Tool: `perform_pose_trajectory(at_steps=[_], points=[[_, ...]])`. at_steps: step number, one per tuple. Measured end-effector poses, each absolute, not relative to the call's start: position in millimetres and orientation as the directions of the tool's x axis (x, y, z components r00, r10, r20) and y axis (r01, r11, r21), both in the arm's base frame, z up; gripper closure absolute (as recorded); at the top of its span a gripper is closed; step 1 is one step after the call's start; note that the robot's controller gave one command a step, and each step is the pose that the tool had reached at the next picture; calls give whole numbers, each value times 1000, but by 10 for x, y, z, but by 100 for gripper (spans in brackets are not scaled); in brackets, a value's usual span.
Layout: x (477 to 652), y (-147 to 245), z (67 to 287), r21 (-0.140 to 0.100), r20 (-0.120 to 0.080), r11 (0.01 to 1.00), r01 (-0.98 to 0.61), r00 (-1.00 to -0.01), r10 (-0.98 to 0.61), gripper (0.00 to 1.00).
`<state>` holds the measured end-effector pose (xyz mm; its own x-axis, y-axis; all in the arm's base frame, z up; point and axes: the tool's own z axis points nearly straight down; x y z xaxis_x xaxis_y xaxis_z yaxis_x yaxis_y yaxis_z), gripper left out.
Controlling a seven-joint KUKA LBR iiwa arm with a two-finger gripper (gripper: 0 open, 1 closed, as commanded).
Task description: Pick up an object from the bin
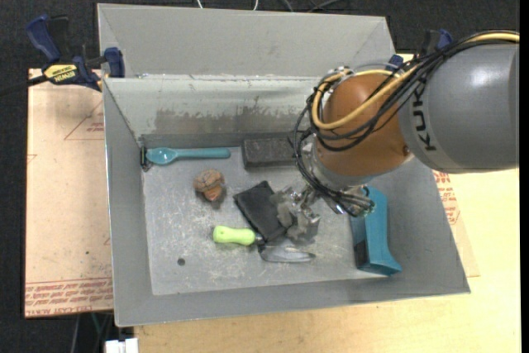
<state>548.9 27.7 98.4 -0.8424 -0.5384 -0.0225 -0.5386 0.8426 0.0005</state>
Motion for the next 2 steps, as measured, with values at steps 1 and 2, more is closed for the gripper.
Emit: perform_pose_trajectory(at_steps=[1,2], points=[[5584,288,1447,6,-18,930,-367,-930,-367,100],[5693,287,1266,-2,-25,755,-655,-755,-655,100]])
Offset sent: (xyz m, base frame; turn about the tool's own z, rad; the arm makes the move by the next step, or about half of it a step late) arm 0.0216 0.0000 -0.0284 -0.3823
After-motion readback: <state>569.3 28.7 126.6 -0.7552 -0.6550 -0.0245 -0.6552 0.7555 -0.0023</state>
